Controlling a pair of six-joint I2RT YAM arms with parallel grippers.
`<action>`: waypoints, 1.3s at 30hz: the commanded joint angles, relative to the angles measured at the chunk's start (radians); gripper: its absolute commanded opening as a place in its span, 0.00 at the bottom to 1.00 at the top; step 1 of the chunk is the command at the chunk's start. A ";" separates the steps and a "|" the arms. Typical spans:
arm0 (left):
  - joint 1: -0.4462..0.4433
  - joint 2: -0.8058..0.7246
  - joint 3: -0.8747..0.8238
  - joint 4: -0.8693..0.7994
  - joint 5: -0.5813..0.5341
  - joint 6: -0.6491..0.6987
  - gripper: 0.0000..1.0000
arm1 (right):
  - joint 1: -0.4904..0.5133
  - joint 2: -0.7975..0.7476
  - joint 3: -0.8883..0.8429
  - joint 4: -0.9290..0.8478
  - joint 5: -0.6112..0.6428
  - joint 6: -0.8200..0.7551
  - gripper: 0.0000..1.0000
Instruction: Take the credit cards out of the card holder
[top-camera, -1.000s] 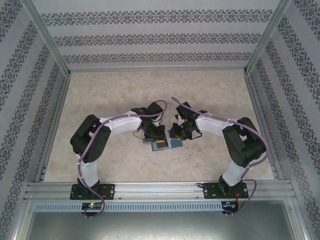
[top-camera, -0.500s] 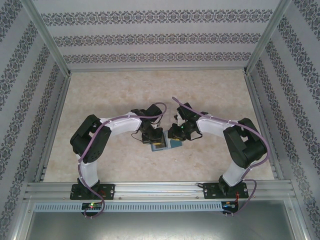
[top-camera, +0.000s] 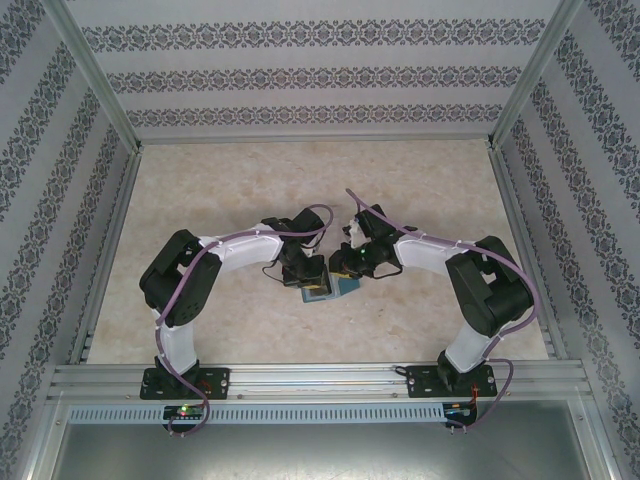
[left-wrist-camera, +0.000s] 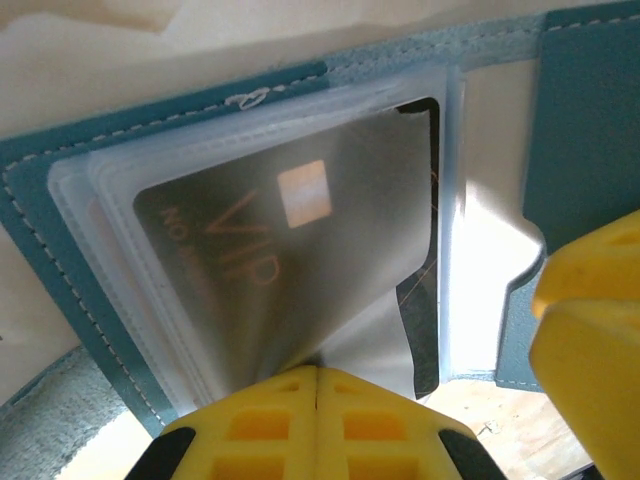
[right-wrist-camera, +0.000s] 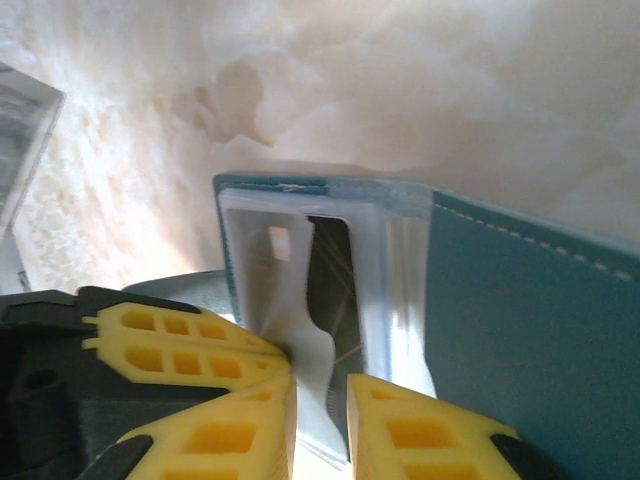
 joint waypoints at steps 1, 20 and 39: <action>-0.008 -0.007 -0.004 -0.057 -0.052 0.009 0.04 | -0.004 0.024 -0.012 0.053 -0.061 0.018 0.20; -0.008 0.001 -0.005 -0.041 -0.026 0.008 0.04 | 0.022 0.104 0.016 0.059 -0.071 0.034 0.17; -0.007 -0.010 -0.024 -0.026 -0.015 -0.002 0.05 | 0.029 0.036 0.050 -0.126 0.111 -0.031 0.29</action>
